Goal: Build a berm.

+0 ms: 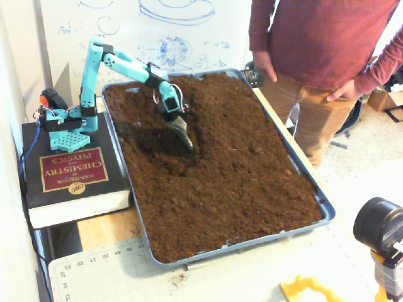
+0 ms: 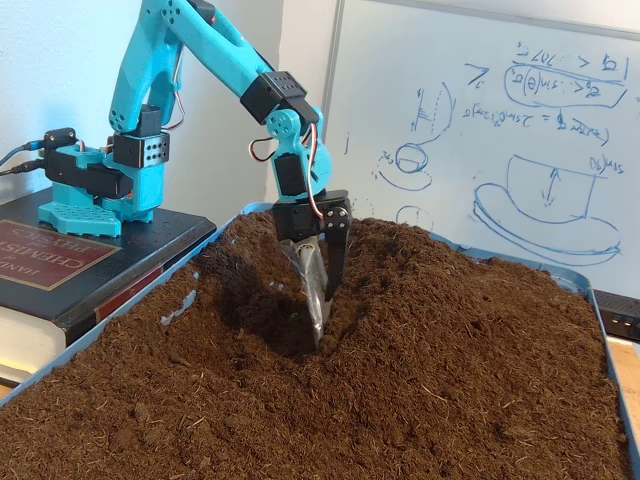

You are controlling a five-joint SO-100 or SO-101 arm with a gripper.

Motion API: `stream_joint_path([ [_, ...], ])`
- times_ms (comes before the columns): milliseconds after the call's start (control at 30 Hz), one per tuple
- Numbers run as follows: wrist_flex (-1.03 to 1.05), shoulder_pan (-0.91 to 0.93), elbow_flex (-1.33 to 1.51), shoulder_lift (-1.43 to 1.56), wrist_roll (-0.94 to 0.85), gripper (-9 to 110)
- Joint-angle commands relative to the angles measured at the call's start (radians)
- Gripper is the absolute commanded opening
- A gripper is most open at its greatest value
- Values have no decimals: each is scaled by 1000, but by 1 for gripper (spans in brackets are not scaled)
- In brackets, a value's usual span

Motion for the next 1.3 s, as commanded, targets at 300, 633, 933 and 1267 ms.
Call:
stream_joint_path([
  [300,12,-60,-44,241,12,1],
  [633,-2,-112,15,531,149,1],
  [933,-2,-112,-476,109,443,0],
  [1267,14,-37,-1152,-387,443,0],
])
